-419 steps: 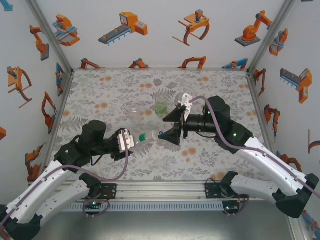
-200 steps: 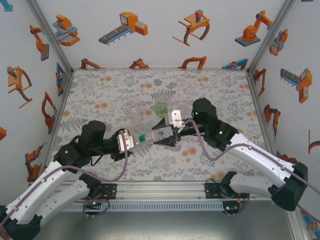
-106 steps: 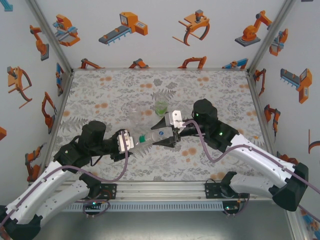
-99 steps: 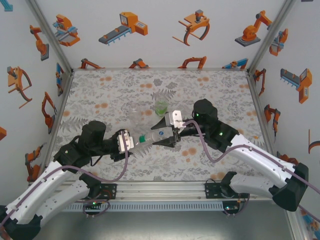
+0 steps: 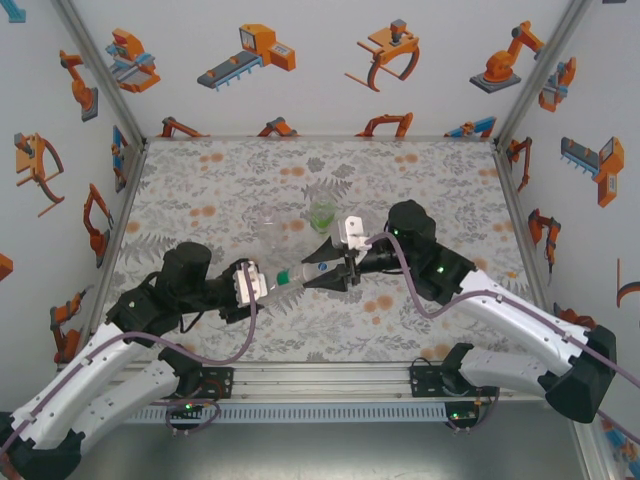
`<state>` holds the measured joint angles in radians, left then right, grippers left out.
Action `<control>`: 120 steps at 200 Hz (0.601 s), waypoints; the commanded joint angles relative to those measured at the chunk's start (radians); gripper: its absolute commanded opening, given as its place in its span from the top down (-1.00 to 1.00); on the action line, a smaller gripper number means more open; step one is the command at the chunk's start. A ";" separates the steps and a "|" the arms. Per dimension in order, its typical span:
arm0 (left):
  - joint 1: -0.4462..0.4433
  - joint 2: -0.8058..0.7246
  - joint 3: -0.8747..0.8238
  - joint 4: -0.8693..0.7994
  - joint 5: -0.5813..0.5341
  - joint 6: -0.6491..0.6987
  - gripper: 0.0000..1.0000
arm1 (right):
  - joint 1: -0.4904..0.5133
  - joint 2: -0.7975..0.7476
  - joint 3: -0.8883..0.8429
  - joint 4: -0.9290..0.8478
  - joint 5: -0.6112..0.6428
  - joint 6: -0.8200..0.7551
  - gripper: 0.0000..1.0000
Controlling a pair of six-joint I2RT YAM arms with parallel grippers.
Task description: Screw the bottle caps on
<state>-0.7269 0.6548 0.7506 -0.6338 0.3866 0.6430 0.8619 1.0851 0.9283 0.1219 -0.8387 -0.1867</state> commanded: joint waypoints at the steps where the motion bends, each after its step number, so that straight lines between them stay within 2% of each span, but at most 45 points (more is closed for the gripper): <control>1: -0.005 -0.015 0.001 0.002 0.018 0.026 1.00 | 0.013 -0.002 -0.073 0.214 0.039 0.257 0.40; 27: -0.005 -0.026 0.000 0.006 0.012 0.024 1.00 | 0.026 0.004 -0.128 0.354 0.112 0.456 0.54; 66: -0.005 -0.049 -0.003 0.024 -0.010 0.015 1.00 | 0.081 -0.008 -0.172 0.394 0.363 0.695 0.58; 89: -0.005 -0.060 -0.005 0.032 -0.024 0.008 1.00 | 0.098 -0.003 -0.181 0.364 0.496 0.851 0.59; 120: -0.005 -0.071 -0.006 0.039 -0.055 -0.001 1.00 | 0.104 0.014 -0.145 0.221 0.635 1.078 0.62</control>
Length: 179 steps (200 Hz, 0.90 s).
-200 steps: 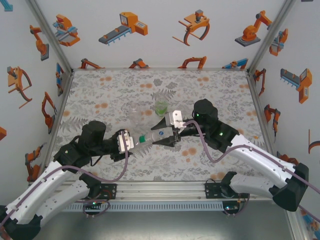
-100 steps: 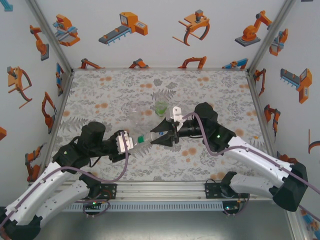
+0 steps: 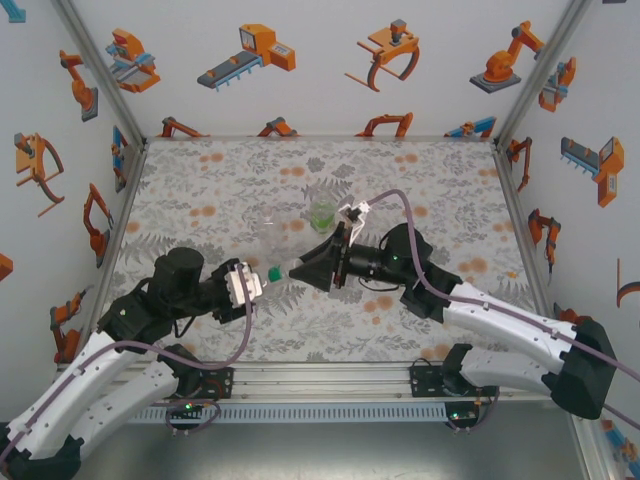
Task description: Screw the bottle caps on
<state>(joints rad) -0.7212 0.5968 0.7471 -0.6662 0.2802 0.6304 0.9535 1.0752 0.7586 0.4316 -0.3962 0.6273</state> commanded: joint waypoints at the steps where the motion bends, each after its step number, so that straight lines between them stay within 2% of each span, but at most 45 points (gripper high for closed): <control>1: -0.011 -0.013 -0.002 0.072 0.050 0.011 1.00 | 0.012 0.025 0.027 -0.094 0.195 0.272 0.62; 23: -0.011 -0.016 -0.005 0.076 0.021 0.008 1.00 | 0.013 0.038 0.073 -0.220 0.259 0.422 0.58; 42: -0.012 -0.016 -0.004 0.077 0.014 0.008 1.00 | 0.016 0.054 0.081 -0.208 0.252 0.462 0.51; 76: -0.011 -0.015 -0.006 0.076 0.047 0.011 1.00 | 0.027 0.048 0.077 -0.150 0.233 0.416 0.12; 100: -0.011 -0.025 -0.006 0.077 0.078 0.011 1.00 | 0.027 0.013 0.088 -0.135 0.201 0.291 -0.08; 136: -0.011 -0.040 -0.011 0.076 0.107 0.011 1.00 | 0.027 -0.059 0.143 -0.221 0.153 0.051 -0.38; 155: -0.011 -0.046 -0.011 0.077 0.118 0.012 1.00 | 0.027 -0.098 0.177 -0.300 0.135 -0.087 -0.47; 179: -0.011 -0.048 -0.012 0.078 0.131 0.015 1.00 | 0.028 -0.138 0.220 -0.401 0.095 -0.284 -0.48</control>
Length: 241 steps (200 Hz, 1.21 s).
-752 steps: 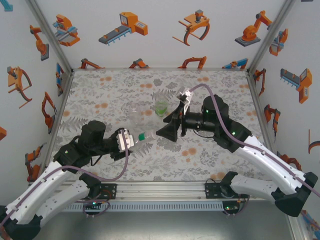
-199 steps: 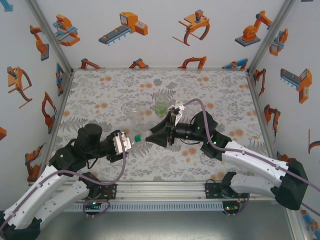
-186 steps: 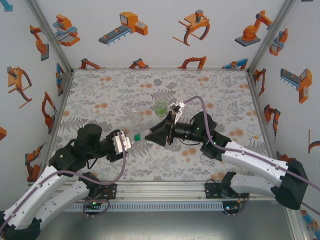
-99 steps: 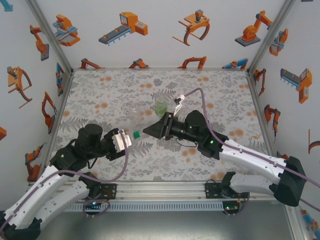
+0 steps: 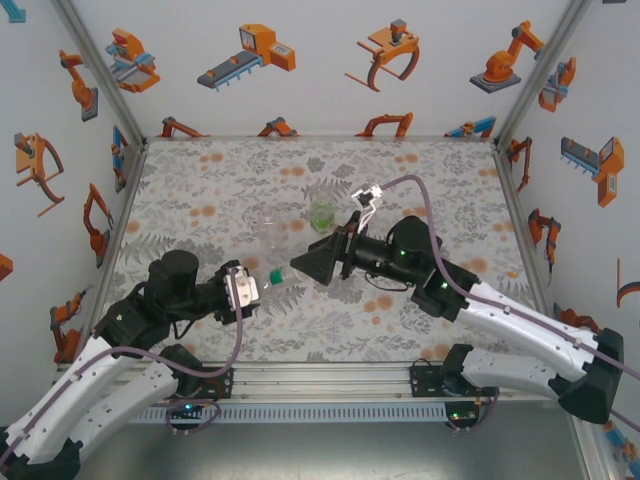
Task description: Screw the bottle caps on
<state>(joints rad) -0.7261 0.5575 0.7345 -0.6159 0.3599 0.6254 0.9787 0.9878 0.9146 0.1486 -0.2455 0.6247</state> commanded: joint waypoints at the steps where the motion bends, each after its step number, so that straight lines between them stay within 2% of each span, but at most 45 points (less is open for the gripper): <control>1: -0.006 -0.009 0.000 0.027 0.052 0.020 1.00 | 0.003 -0.052 0.064 -0.120 -0.059 -0.290 -0.48; 26: -0.006 -0.009 -0.001 0.024 0.068 0.026 1.00 | 0.002 -0.070 0.101 -0.204 -0.187 -0.527 -0.45; 54: -0.006 -0.005 -0.001 0.022 0.079 0.030 1.00 | 0.003 -0.023 0.202 -0.396 -0.310 -0.780 -0.43; 76: -0.006 0.002 -0.001 0.020 0.079 0.030 1.00 | 0.003 0.027 0.279 -0.519 -0.414 -0.939 -0.43; 97: -0.006 0.011 -0.001 0.016 0.082 0.030 1.00 | 0.004 0.059 0.306 -0.552 -0.464 -1.041 -0.43; 160: -0.006 0.031 0.004 0.001 0.091 0.039 1.00 | 0.009 0.136 0.303 -0.448 -0.478 -1.083 -0.33; 241: -0.006 0.020 0.004 -0.002 0.085 0.041 1.00 | 0.021 0.123 0.281 -0.436 -0.419 -1.070 -0.03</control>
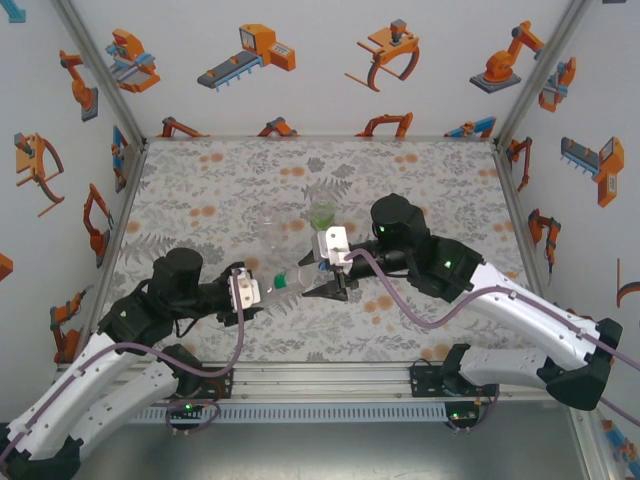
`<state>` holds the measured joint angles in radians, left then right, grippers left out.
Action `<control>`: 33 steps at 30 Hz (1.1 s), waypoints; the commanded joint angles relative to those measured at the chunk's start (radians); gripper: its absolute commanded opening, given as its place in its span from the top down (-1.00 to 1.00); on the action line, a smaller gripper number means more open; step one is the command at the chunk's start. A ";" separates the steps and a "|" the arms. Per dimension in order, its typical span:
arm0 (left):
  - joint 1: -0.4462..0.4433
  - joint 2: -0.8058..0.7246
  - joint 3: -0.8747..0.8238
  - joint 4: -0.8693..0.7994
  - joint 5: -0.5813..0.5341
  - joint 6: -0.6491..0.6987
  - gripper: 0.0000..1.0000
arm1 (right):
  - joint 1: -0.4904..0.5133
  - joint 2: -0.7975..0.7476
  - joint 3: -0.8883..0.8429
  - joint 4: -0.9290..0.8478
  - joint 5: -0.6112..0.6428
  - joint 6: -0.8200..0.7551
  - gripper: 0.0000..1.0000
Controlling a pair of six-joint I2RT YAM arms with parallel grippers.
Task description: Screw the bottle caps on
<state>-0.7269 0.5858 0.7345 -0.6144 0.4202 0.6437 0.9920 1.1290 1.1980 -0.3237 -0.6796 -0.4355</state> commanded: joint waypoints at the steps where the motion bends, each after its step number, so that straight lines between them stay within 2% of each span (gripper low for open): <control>1: -0.005 -0.008 0.004 -0.004 0.025 0.023 1.00 | 0.008 -0.018 -0.003 0.037 0.015 -0.009 -0.03; 15: -0.005 -0.011 0.005 -0.004 0.023 0.020 1.00 | 0.008 -0.006 -0.020 0.078 0.049 0.048 0.03; 24: -0.005 -0.012 0.005 -0.002 0.020 0.022 1.00 | 0.008 -0.012 -0.031 0.075 0.062 0.079 0.01; 28: -0.005 -0.015 0.005 -0.002 0.019 0.024 1.00 | 0.007 -0.008 -0.034 0.080 0.072 0.093 -0.08; 33: -0.005 -0.018 0.005 -0.002 0.018 0.024 1.00 | 0.007 -0.007 -0.034 0.083 0.065 0.105 0.04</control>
<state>-0.7269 0.5781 0.7345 -0.6151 0.4164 0.6437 0.9958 1.1267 1.1732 -0.2722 -0.6201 -0.3538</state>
